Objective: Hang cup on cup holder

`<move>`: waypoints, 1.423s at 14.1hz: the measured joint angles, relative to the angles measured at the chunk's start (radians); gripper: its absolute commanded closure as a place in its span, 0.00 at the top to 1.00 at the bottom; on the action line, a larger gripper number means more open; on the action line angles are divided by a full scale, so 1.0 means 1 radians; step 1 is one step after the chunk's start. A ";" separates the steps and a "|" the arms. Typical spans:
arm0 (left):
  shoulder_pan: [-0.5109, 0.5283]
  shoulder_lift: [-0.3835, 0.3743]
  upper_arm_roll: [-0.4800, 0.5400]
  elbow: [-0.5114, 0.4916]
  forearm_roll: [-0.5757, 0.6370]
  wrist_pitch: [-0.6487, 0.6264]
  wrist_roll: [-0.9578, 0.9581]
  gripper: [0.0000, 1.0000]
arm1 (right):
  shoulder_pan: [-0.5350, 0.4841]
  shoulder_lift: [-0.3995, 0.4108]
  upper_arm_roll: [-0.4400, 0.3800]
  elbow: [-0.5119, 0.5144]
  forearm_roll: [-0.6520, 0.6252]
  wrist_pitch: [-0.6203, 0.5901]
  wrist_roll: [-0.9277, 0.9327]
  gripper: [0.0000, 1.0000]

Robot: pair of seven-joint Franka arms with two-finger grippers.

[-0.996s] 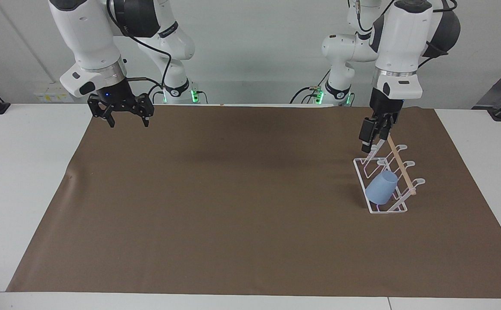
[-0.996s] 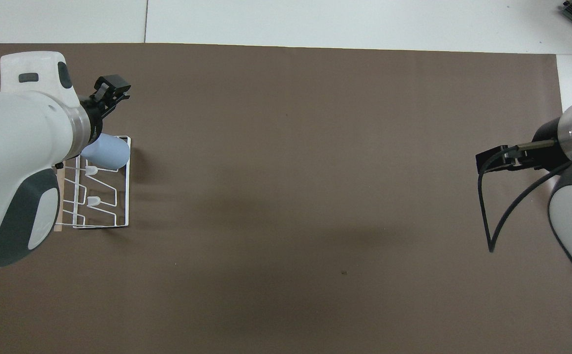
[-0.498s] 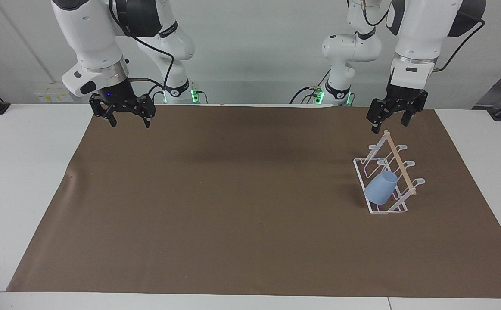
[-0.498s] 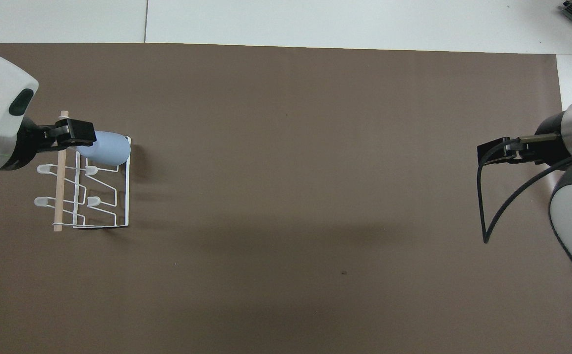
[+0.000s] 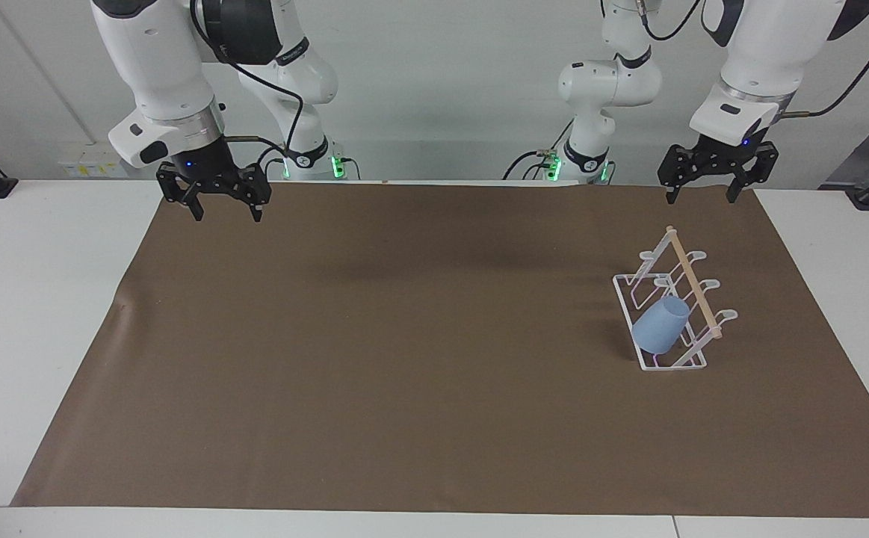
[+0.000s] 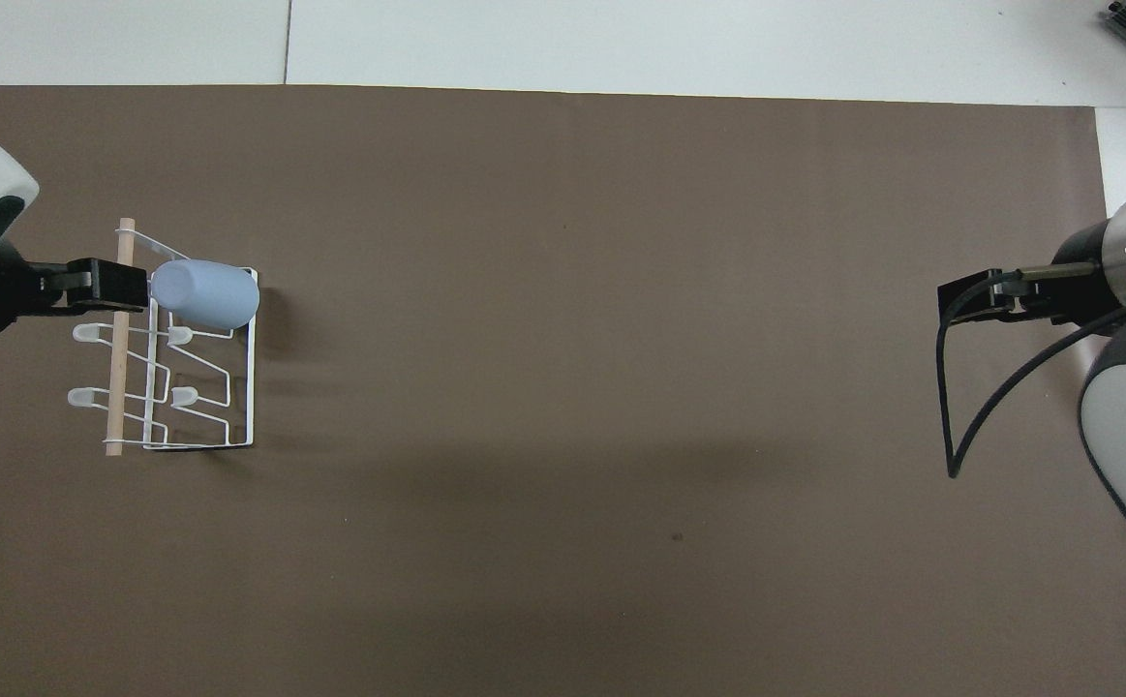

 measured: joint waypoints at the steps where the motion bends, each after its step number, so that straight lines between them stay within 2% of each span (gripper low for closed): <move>1: 0.014 0.000 0.001 -0.005 -0.042 -0.003 0.007 1.00 | 0.000 0.000 0.000 0.000 0.000 0.000 0.000 1.00; 6: 0.038 -0.003 0.005 -0.014 -0.079 -0.006 0.021 1.00 | -0.002 0.000 -0.001 -0.001 0.000 0.011 0.000 1.00; 10: 0.038 -0.002 -0.001 0.032 -0.081 -0.046 0.026 1.00 | -0.007 0.000 -0.002 -0.003 0.000 0.018 -0.005 1.00; 20: 0.038 0.012 -0.002 0.021 -0.080 0.008 0.052 1.00 | -0.014 0.001 -0.002 -0.006 0.000 0.024 -0.019 1.00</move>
